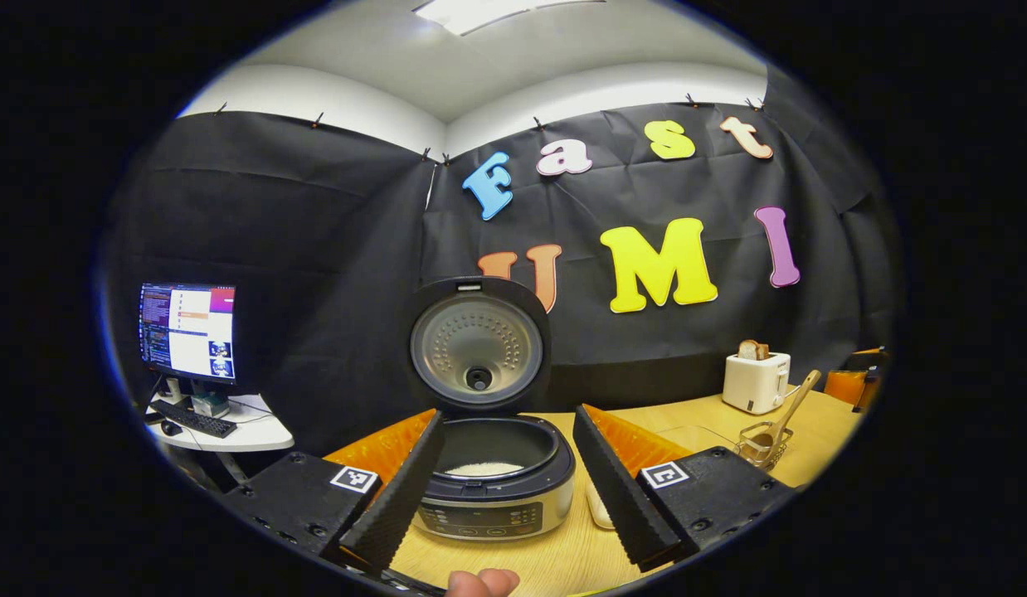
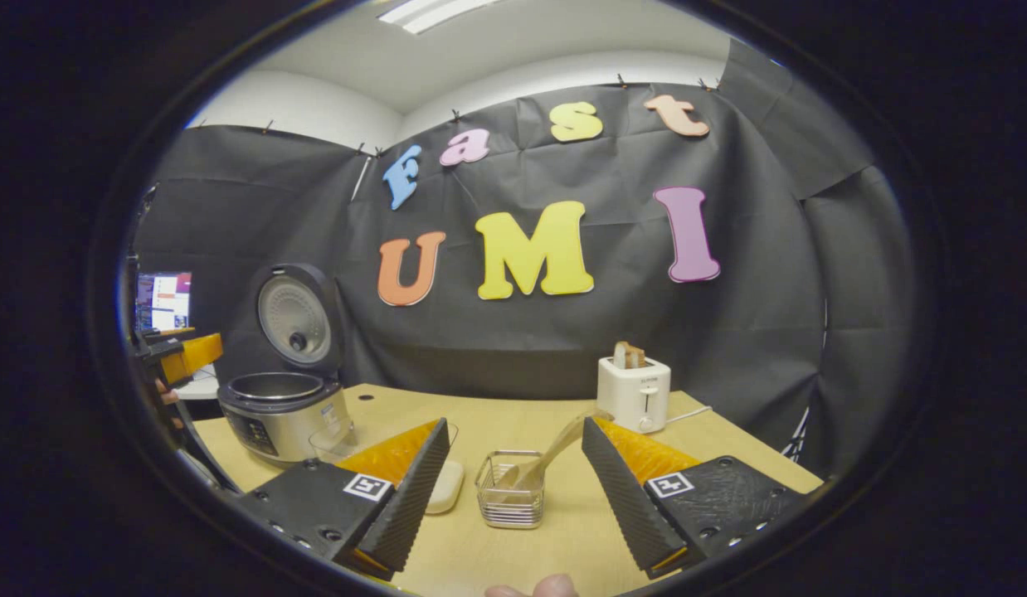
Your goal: Close the left gripper, press the button to open the rice cooker; take a wooden spoon from the chopstick holder with the right hand, scoop a spoonful of rice and pour it into the rice cooker, then put the wooden spoon back into the chopstick holder.
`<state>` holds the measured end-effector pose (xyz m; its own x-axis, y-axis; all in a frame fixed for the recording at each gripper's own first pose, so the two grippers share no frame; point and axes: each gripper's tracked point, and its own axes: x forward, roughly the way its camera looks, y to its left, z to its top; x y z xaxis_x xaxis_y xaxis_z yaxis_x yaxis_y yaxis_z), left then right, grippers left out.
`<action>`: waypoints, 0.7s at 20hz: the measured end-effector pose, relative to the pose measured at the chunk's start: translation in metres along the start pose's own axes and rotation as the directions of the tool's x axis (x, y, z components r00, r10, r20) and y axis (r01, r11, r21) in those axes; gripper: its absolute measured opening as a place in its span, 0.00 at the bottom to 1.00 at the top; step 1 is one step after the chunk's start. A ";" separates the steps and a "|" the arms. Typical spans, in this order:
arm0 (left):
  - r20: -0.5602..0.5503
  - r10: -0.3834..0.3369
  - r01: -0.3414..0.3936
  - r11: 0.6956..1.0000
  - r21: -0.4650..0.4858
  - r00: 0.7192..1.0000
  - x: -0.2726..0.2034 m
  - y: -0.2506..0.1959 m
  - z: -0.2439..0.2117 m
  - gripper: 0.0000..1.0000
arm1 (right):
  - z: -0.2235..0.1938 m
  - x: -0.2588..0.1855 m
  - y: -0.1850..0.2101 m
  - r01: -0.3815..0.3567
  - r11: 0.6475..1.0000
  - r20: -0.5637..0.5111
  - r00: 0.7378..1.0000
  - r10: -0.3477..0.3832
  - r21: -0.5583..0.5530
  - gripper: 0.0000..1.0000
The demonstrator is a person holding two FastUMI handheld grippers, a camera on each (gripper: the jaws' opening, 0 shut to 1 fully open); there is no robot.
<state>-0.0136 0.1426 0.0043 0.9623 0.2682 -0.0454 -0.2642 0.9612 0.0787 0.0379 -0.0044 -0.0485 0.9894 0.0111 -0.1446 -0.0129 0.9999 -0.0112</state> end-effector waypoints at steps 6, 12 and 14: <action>0.006 -0.014 0.014 0.999 0.034 1.000 0.002 -0.004 -0.001 0.99 | -0.005 0.003 0.004 0.001 1.000 -0.015 1.000 -0.001 0.011 0.96; -0.005 -0.033 0.033 0.999 0.028 0.999 0.002 -0.008 -0.004 0.99 | -0.003 0.003 0.016 -0.014 1.000 -0.004 1.000 0.013 -0.010 0.96; -0.004 -0.025 0.025 0.999 0.030 1.000 0.003 -0.005 -0.003 0.99 | -0.003 0.005 0.012 -0.012 1.000 -0.003 1.000 0.012 -0.009 0.92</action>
<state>-0.0099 0.1382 0.0003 0.9683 0.2444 -0.0513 -0.2379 0.9653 0.1079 0.0425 0.0080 -0.0524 0.9888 0.0230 -0.1475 -0.0259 0.9995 -0.0180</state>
